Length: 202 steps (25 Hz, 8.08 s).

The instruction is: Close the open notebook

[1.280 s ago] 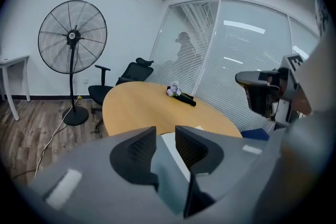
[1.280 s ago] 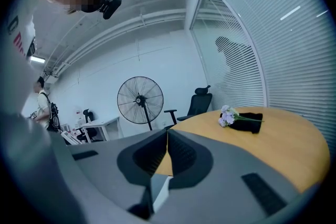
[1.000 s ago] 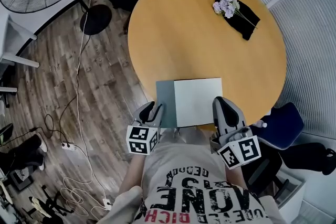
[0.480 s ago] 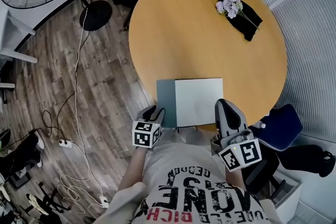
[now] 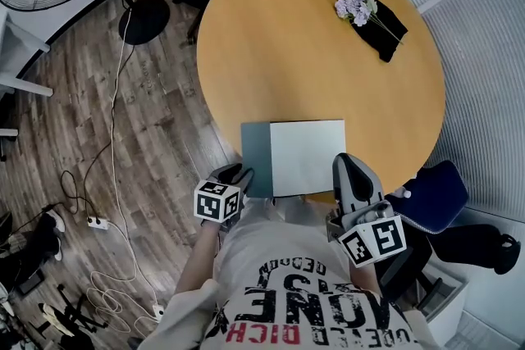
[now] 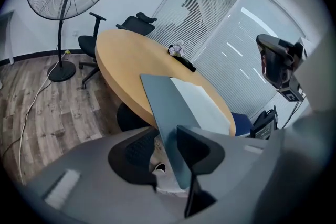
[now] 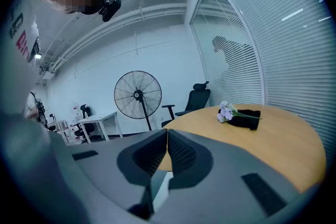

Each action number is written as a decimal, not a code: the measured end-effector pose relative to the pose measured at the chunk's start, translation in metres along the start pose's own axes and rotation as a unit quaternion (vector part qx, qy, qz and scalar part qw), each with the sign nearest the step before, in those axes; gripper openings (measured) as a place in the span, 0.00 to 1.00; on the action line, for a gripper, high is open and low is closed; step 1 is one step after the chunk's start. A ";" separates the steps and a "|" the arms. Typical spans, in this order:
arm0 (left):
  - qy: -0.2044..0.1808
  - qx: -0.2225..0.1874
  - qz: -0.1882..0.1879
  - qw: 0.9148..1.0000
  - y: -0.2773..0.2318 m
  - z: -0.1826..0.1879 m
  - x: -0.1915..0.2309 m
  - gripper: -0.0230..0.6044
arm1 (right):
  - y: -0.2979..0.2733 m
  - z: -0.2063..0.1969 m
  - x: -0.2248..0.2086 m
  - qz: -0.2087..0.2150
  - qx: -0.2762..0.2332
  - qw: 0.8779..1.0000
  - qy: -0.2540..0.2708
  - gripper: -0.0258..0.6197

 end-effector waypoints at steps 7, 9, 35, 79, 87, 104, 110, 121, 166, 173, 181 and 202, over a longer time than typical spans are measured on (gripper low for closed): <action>0.023 0.025 -0.051 0.998 -0.007 0.000 0.000 0.26 | -0.005 0.000 0.005 0.006 0.004 1.000 0.003 0.06; 0.035 0.030 -0.062 0.997 -0.009 0.000 0.001 0.27 | -0.006 0.000 0.005 0.006 0.004 1.000 0.004 0.06; 0.035 0.011 -0.038 0.999 0.014 0.018 -0.015 0.08 | -0.012 -0.001 0.009 0.000 0.003 1.000 0.007 0.06; -0.014 -0.068 -0.007 0.998 0.042 0.065 -0.109 0.07 | 0.057 0.005 -0.055 -0.010 -0.035 0.999 -0.014 0.06; -0.022 -0.091 0.010 0.996 0.041 0.070 -0.128 0.07 | 0.076 0.002 -0.071 0.001 -0.045 0.999 -0.021 0.06; -0.022 -0.132 0.031 0.991 0.031 0.077 -0.156 0.07 | 0.079 0.005 -0.094 0.042 -0.049 0.998 -0.016 0.06; -0.025 -0.133 0.026 0.990 0.026 0.079 -0.163 0.07 | 0.075 0.005 -0.094 0.049 -0.047 0.998 -0.015 0.06; -0.037 -0.127 0.007 0.991 0.016 0.084 -0.175 0.07 | 0.072 0.007 -0.094 0.050 -0.046 0.998 -0.017 0.06; -0.065 -0.107 -0.030 0.992 -0.022 0.089 -0.208 0.07 | 0.082 0.005 -0.111 0.022 -0.046 0.998 -0.023 0.06; -0.070 -0.105 -0.034 0.991 -0.035 0.088 -0.215 0.07 | 0.084 0.004 -0.110 0.024 -0.047 0.998 -0.021 0.06; -0.071 -0.107 -0.030 0.991 -0.042 0.087 -0.219 0.07 | 0.086 0.005 -0.113 0.024 -0.047 0.998 -0.022 0.06; -0.088 -0.073 -0.038 0.993 -0.078 0.084 -0.232 0.07 | 0.087 0.003 -0.131 0.010 -0.041 0.999 -0.029 0.06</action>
Point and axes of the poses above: the fingertips, and each gripper's own axes: y backward along the fingers, x to its left, z out of its top, the point moved 4 cm from there along y, backward along the fingers, and after that the axes turned 3 degrees about -z, right-handed, at the moved point
